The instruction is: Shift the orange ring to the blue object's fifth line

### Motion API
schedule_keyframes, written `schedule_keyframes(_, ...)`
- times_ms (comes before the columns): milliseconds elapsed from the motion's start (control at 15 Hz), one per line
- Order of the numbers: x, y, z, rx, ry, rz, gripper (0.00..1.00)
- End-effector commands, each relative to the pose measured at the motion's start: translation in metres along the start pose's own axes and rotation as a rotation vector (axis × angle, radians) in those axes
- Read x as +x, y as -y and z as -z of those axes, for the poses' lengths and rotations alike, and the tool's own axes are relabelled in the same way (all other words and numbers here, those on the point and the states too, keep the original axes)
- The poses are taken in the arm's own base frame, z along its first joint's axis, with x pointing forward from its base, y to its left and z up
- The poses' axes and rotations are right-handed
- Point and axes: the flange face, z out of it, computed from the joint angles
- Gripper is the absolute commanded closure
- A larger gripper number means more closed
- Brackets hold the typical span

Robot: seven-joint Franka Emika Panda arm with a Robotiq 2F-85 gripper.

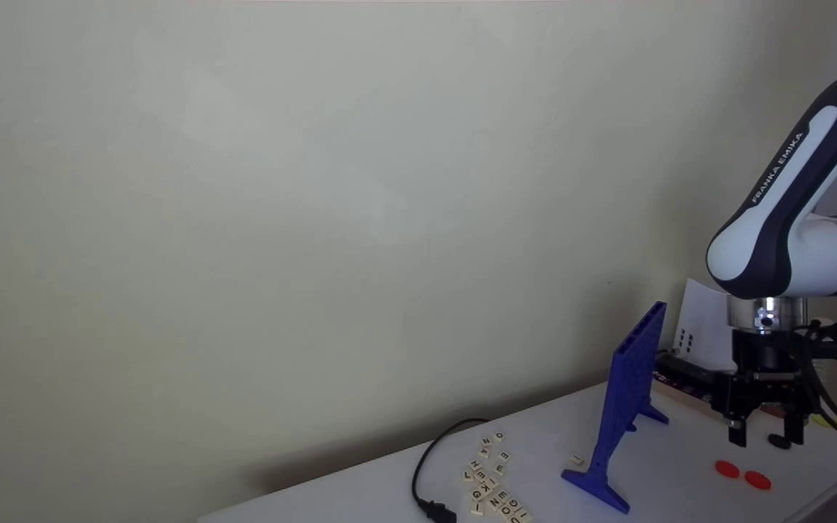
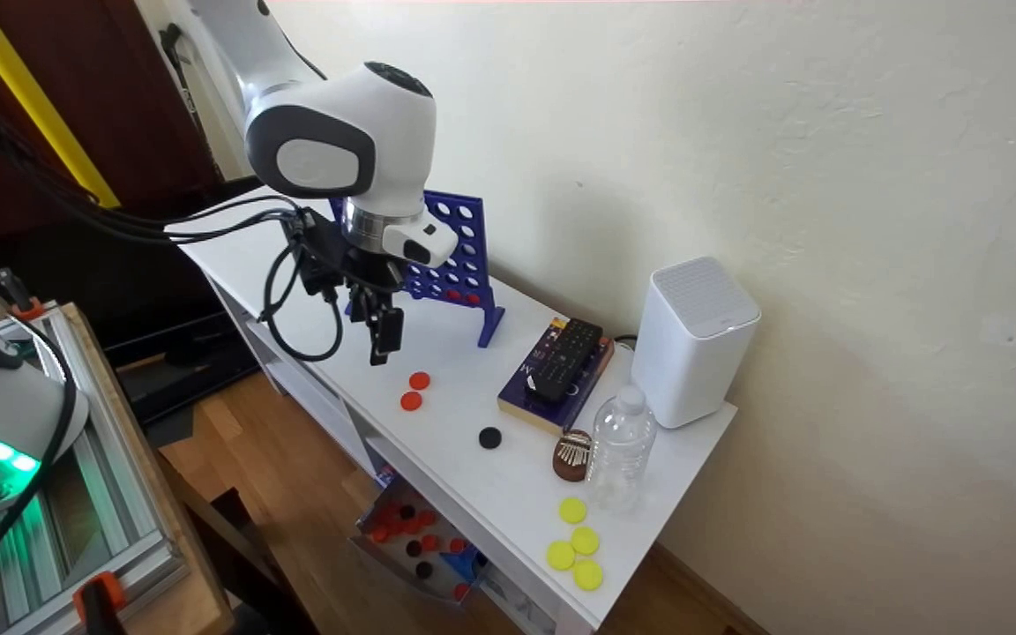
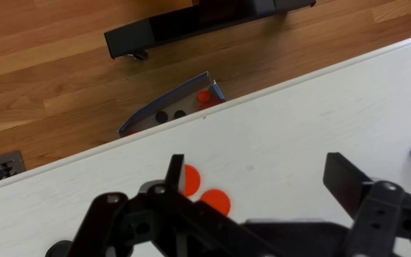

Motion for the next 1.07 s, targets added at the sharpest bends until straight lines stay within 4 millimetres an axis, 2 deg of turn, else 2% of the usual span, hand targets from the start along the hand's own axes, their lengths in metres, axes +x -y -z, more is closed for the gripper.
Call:
schedule_keyframes(0,0.003,0.001,-0.003,0.001,-0.020,-0.002,0.00)
schedule_keyframes(467,0.019,-0.012,-0.022,0.016,-0.058,0.081,0.00)
schedule_keyframes(1000,0.055,-0.011,-0.033,0.017,-0.058,0.168,0.00)
